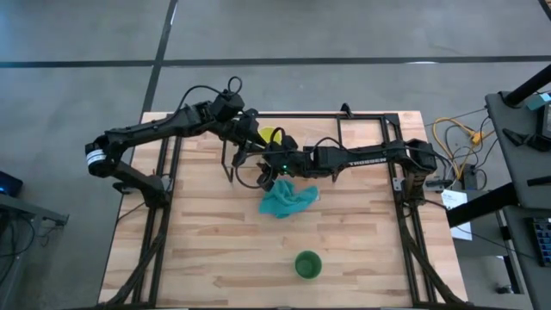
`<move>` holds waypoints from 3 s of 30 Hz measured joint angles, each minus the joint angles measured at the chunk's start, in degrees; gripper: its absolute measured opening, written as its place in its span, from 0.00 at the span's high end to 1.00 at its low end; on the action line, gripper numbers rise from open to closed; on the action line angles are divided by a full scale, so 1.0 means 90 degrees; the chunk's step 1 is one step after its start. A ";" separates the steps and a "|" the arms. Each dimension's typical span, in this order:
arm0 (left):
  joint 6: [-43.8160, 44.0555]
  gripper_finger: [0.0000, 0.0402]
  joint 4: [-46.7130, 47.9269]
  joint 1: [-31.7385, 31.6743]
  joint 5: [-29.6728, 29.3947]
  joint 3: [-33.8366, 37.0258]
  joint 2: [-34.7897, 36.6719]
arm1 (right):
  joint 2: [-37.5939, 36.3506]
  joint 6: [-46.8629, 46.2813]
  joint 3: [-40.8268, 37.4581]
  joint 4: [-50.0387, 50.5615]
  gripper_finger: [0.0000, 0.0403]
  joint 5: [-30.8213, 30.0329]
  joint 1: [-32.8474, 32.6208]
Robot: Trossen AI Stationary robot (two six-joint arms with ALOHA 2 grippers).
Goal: Stack small to large cups/mugs on shelf
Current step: Put the yellow cup on the shelf
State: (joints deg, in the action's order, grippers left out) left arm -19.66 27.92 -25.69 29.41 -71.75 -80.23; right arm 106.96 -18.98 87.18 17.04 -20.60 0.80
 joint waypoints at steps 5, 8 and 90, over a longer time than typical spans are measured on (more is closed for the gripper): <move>-0.0002 0.81 0.0000 -0.0002 -0.0018 0.0000 0.0000 | 0.0000 0.0011 0.0000 0.0230 0.65 0.0001 0.0000; -0.0002 0.81 0.0000 -0.0002 -0.0024 0.0000 0.0000 | 0.0000 0.0010 0.0000 0.0390 0.64 0.0000 -0.0002; 0.0635 0.81 0.0589 -0.0389 -0.2410 0.0537 0.0707 | -0.2565 0.0279 0.0007 0.1418 0.69 -0.0044 -0.0682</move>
State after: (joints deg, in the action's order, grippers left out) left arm -13.94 33.23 -29.19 7.72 -66.92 -73.87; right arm 83.88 -16.47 87.24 29.80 -20.99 -5.34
